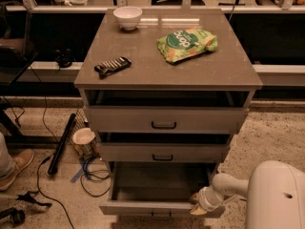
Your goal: Open bottom drawer
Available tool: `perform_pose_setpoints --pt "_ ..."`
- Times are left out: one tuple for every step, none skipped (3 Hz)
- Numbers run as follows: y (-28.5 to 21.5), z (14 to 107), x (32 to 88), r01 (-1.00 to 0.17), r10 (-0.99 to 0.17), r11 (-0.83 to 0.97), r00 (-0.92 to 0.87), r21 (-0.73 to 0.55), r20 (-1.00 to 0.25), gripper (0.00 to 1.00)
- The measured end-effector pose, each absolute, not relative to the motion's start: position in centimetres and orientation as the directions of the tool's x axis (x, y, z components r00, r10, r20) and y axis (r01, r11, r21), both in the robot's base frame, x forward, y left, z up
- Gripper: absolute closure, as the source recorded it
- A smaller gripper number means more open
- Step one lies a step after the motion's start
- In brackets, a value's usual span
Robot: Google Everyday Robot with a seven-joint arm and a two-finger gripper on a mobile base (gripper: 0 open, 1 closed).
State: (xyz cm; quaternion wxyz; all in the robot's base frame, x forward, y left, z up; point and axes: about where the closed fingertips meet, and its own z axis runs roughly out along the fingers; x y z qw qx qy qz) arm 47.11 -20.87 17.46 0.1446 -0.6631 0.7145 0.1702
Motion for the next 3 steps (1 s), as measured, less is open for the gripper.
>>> perform_pose_setpoints --pt "-20.72 17.32 46.94 -0.997 -0.898 0.061 -0.079 0.055 -0.434 0.59" --pt "-20.58 17.18 46.78 -0.997 -0.897 0.060 -0.079 0.058 -0.435 0.36" --pt "-20.44 17.04 46.61 -0.996 -0.896 0.058 -0.079 0.061 -0.436 0.12"
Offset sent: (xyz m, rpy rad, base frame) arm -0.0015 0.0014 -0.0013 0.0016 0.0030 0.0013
